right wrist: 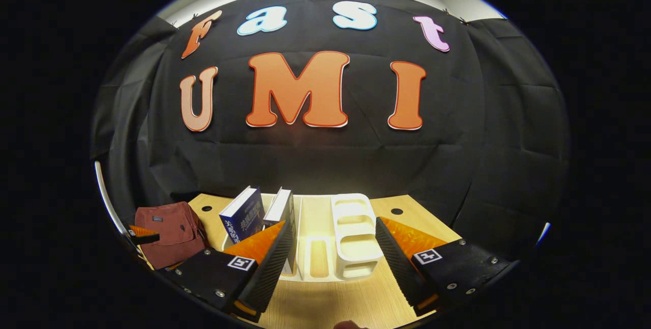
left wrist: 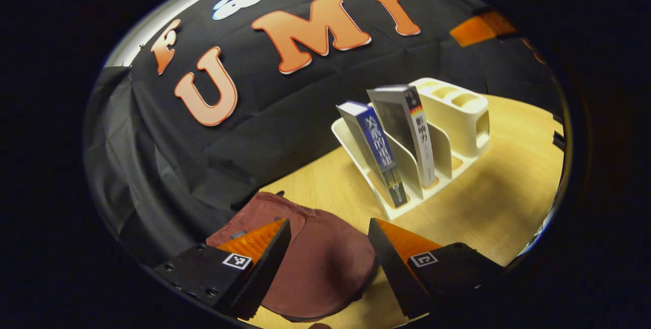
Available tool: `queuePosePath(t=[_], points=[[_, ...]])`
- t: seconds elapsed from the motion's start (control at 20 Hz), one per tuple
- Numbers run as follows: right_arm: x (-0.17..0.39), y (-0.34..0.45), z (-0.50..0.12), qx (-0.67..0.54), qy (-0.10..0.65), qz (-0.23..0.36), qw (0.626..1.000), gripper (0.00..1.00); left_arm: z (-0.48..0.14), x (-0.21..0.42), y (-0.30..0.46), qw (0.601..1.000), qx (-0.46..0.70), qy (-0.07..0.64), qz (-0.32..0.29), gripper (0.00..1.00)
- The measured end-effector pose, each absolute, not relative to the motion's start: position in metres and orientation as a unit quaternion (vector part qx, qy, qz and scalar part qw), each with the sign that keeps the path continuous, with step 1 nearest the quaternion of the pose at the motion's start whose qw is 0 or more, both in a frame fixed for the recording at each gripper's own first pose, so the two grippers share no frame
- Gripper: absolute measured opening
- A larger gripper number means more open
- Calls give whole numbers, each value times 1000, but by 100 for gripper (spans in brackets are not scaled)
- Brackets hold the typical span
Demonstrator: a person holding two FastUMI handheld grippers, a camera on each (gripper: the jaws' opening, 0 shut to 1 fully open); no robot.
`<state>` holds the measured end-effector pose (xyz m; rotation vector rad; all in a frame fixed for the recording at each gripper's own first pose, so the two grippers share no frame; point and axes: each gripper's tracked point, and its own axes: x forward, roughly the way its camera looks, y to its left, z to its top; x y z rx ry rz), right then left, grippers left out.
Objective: Open the schoolbag, grab two books from the bookshelf and put them into the schoolbag.
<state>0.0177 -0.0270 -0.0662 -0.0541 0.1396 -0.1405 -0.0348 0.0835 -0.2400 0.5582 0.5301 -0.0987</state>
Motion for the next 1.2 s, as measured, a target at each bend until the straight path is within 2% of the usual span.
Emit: queuePosePath(t=[0.4,0.75,0.8,0.9,0.95,1.0,1.1,1.15,1.2], points=[[18,-48,-83,-30,88,-93,991,97,-314,-55,101,876,335,342,-62,98],[20,-52,-87,-31,92,-97,991,97,-351,-62,136,838,380,389,-42,95],[21,-51,-88,-32,93,-97,990,97,-353,-62,141,834,381,397,-39,92],[22,-46,-87,-35,94,-93,991,97,-353,-65,138,831,383,400,-46,75],[22,-44,-86,-37,94,-91,991,97,-350,-62,135,832,385,397,-48,51],[24,-42,-86,-38,94,-88,991,97,-346,-62,133,833,384,394,-52,51],[26,-33,-82,-38,96,-77,992,97,-338,-60,134,838,374,394,-53,31],[28,-26,-81,-39,99,-70,992,97,-336,-58,135,838,366,400,-57,15],[32,-20,-78,-41,99,-62,992,97,-334,-58,134,836,361,408,-67,13]])
